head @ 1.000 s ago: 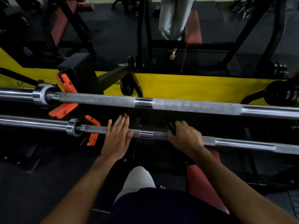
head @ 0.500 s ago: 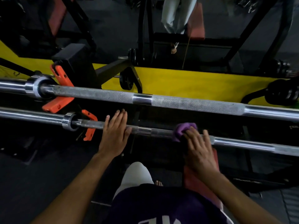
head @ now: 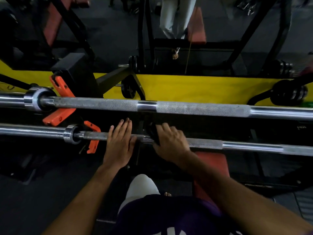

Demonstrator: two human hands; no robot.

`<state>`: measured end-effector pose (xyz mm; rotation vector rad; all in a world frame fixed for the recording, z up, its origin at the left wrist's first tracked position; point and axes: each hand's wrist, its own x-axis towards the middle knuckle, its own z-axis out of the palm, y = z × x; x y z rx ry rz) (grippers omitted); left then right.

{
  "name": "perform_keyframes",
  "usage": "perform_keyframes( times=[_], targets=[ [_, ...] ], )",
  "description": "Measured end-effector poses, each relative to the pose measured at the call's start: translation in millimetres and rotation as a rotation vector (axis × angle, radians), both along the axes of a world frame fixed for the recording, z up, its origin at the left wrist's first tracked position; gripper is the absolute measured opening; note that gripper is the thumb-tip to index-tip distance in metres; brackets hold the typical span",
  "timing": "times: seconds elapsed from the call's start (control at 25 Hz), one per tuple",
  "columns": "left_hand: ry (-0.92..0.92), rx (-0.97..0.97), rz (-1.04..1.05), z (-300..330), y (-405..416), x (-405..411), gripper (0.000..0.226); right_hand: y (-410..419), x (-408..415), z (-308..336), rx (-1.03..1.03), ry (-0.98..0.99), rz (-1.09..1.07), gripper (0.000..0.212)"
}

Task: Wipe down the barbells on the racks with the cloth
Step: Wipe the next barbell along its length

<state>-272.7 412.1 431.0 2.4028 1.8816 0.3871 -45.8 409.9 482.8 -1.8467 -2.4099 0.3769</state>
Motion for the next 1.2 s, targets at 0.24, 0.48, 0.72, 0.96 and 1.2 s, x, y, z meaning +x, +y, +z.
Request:
perform_keyframes(
  times=[0.24, 0.48, 0.72, 0.96, 1.2],
  targets=[
    [-0.008, 0.007, -0.021, -3, 2, -3, 0.064, -44, 50, -38, 0.272, -0.077, 0.278, 0.062],
    [-0.017, -0.006, -0.032, 2, 3, -2, 0.062, -52, 121, -29, 0.256, 0.071, -0.151, 0.05],
    [0.017, -0.122, -0.123, 7, 7, -15, 0.068, 18, 64, 6, -0.258, 0.056, -0.54, 0.052],
    [0.018, -0.218, -0.264, 13, 13, -33, 0.081, -17, -30, -12, 0.162, 0.007, -0.159, 0.052],
    [0.018, -0.255, -0.277, 17, 14, -31, 0.084, -91, -13, -29, 0.223, 0.583, -0.191, 0.04]
  ],
)
